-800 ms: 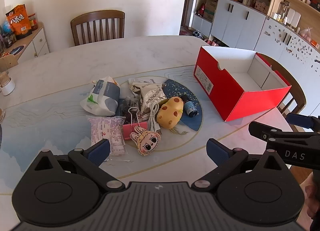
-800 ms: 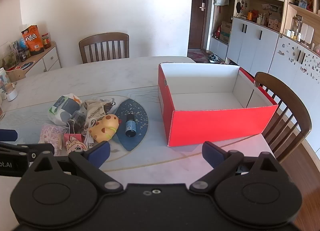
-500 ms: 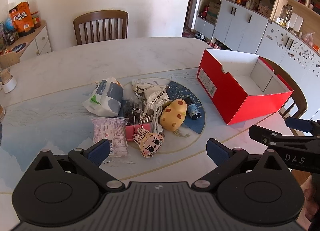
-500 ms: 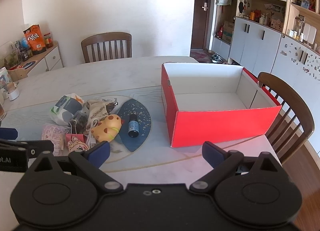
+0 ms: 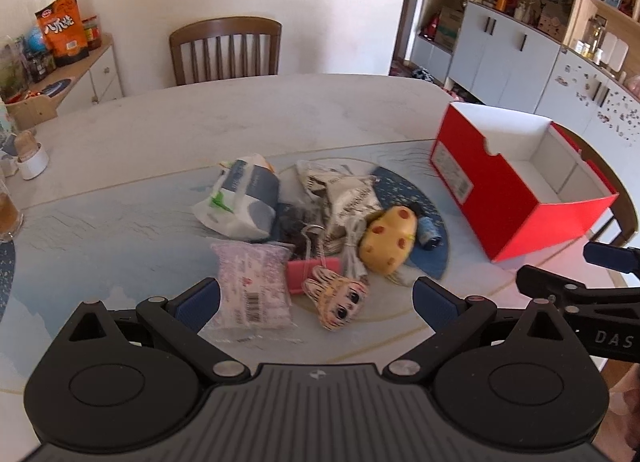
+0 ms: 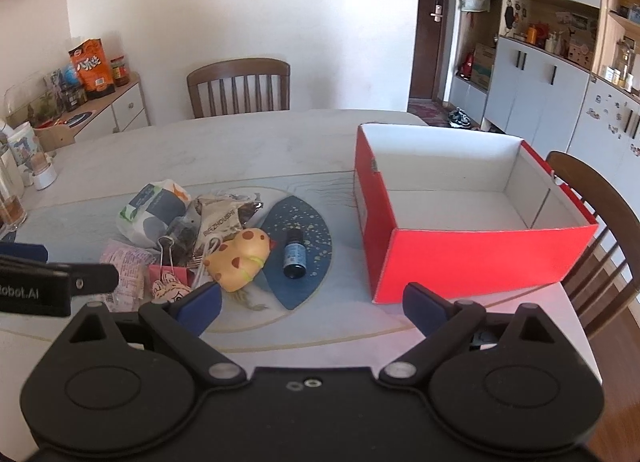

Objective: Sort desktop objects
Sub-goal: 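Move both tools toward the pile of items on the table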

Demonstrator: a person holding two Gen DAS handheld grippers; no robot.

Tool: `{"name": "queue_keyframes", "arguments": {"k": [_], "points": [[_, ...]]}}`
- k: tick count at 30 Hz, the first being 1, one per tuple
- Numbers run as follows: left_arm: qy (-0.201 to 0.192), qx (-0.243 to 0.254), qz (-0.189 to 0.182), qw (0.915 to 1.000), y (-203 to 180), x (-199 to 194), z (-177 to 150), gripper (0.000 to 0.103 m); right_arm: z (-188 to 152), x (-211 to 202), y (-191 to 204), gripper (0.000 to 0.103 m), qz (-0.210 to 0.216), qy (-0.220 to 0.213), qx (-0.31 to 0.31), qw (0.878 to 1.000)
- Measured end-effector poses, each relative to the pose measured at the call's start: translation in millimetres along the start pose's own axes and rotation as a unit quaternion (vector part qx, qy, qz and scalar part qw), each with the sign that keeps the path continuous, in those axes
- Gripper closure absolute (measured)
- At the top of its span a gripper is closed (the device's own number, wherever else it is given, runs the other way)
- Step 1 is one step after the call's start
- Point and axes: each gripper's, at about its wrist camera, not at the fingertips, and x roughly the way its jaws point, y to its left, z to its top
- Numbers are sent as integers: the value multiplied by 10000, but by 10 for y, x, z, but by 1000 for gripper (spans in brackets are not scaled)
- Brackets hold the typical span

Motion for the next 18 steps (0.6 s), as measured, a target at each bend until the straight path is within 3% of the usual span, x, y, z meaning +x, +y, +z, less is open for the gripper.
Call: {"name": "queue_keyframes", "arguments": {"k": [9, 18], "points": [[-23, -49, 342, 9994, 228, 289, 18, 0, 125, 246, 78, 7, 116, 30, -133, 9998], [68, 89, 443, 9990, 341, 564, -35, 0, 190, 547, 213, 7, 268, 175, -445, 9985]]}}
